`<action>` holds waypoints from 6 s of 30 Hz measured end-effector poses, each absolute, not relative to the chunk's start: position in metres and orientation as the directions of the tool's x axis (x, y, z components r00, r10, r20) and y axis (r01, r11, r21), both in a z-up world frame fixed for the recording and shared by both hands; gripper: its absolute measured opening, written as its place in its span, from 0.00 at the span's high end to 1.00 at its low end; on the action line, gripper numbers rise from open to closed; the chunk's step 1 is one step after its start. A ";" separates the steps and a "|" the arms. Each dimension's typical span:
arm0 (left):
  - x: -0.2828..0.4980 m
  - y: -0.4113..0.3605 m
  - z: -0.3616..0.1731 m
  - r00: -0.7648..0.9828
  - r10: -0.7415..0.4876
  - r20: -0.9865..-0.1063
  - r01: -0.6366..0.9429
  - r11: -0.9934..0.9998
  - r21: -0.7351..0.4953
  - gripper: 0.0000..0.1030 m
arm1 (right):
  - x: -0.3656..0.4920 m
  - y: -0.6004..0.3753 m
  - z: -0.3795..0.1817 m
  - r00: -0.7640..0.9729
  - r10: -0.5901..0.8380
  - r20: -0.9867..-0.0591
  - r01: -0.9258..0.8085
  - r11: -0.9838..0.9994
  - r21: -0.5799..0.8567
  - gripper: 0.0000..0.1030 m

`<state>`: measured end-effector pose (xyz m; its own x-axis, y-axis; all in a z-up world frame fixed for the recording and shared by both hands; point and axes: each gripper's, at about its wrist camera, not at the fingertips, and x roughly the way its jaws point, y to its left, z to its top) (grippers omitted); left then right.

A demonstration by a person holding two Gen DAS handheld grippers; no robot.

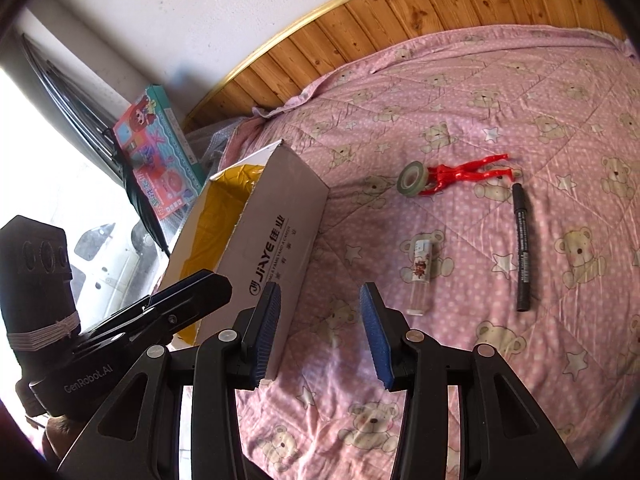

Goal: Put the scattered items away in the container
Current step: 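Move both tools back toward the glass bottle and black marker, then grasp the small glass bottle with the left tool while the right grasps the black marker, then lift the glass bottle and black marker and carry them toward the box, then carry the bottle and marker over the box and lower them inside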

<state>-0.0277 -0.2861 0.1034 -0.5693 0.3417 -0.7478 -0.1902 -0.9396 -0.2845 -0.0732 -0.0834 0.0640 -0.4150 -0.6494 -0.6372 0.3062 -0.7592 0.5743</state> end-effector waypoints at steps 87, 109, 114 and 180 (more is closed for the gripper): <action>-0.049 -0.213 0.066 -0.538 0.373 -0.756 -0.294 -0.923 -0.247 0.81 | -0.089 -0.037 0.045 -0.527 -0.387 -0.757 0.215 -0.922 0.322 0.87; 0.005 -0.218 0.100 -0.593 0.407 -0.695 -0.332 -0.910 -0.249 0.81 | -0.035 -0.041 0.076 -0.574 -0.403 -0.712 0.244 -0.915 0.321 0.87; 0.016 -0.220 0.102 -0.598 0.409 -0.689 -0.332 -0.909 -0.252 0.81 | -0.022 -0.043 0.081 -0.580 -0.413 -0.702 0.257 -0.911 0.324 0.87; 0.037 -0.462 0.123 -0.756 0.277 -0.593 -0.014 -0.912 -0.409 0.81 | -0.010 -0.277 0.153 -0.455 -0.579 -0.676 0.604 -0.759 0.243 0.87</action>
